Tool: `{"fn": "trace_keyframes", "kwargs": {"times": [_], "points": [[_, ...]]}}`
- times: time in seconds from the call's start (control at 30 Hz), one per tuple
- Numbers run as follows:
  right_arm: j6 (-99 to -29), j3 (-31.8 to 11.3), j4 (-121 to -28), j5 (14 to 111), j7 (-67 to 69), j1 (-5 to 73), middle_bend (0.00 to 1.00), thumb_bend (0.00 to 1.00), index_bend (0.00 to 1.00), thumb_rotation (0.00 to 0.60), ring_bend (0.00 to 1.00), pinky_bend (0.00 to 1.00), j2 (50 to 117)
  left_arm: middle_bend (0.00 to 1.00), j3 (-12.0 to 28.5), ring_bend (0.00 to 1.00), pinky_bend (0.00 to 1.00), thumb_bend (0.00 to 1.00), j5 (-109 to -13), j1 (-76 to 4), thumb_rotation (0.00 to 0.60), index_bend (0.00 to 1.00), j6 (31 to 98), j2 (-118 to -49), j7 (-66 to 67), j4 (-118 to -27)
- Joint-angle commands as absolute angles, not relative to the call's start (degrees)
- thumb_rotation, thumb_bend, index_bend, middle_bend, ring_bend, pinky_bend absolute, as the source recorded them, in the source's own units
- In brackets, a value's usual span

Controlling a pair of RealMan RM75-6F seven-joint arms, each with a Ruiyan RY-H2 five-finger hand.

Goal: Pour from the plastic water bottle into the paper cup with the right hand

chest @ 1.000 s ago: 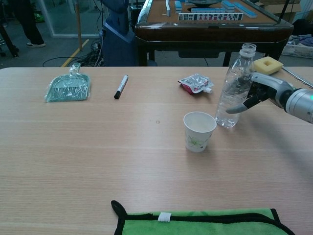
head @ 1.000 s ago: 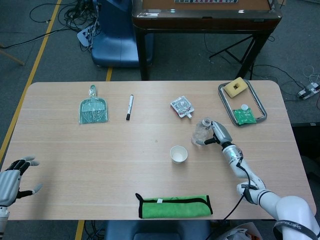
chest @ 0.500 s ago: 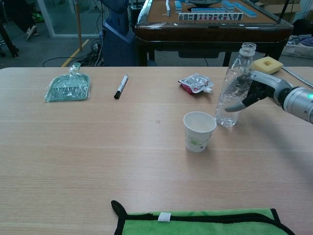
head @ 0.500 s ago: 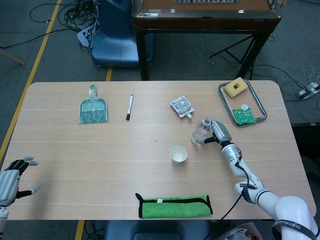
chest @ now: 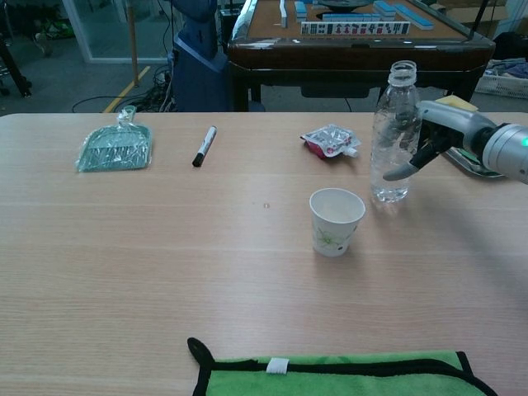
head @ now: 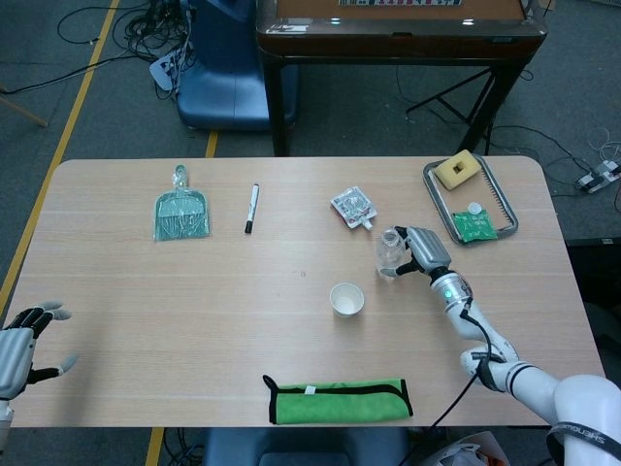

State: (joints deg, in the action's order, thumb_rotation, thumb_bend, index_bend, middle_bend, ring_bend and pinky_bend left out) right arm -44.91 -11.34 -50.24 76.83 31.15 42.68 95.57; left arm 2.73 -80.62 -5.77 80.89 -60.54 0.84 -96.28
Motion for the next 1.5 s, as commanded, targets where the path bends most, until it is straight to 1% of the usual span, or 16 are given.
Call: {"fn": "trace_keyframes", "kwargs": {"times": [0.03, 0.27, 0.63, 1.07, 1.5], "points": [[-43.3, -11.6, -55.3, 74.3, 22.2, 43.1, 0.60, 0.13, 0.60, 0.600, 0.46, 0.46, 92.2, 0.23, 2.7, 0.23, 0.47, 0.15, -80.6, -5.7, 0.600, 0.34, 80.9, -60.5, 0.8, -96.3], [-41.6, -11.6, -61.7, 69.3, 7.7, 43.7, 0.60, 0.13, 0.60, 0.600, 0.46, 0.47, 88.5, 0.23, 3.0, 0.23, 0.47, 0.15, -80.6, -5.8, 0.600, 0.34, 81.1, -60.2, 0.7, -96.7], [-41.1, -10.5, -70.1, 61.3, -9.2, 44.7, 0.60, 0.14, 0.60, 0.600, 0.47, 0.47, 84.3, 0.23, 3.2, 0.23, 0.47, 0.15, -80.4, -5.6, 0.600, 0.34, 81.5, -59.7, 0.5, -97.0], [-44.1, -7.8, -77.9, 50.7, -28.8, 48.1, 0.61, 0.14, 0.61, 0.600, 0.47, 0.48, 81.2, 0.23, 3.4, 0.23, 0.47, 0.15, -80.2, -5.4, 0.600, 0.34, 81.9, -59.2, 0.2, -97.5], [-48.0, -4.6, -82.7, 45.0, -39.9, 50.5, 0.62, 0.15, 0.62, 0.600, 0.49, 0.48, 78.9, 0.23, 3.5, 0.23, 0.47, 0.15, -80.1, -5.5, 0.600, 0.34, 81.8, -59.1, 0.4, -97.7]]}}
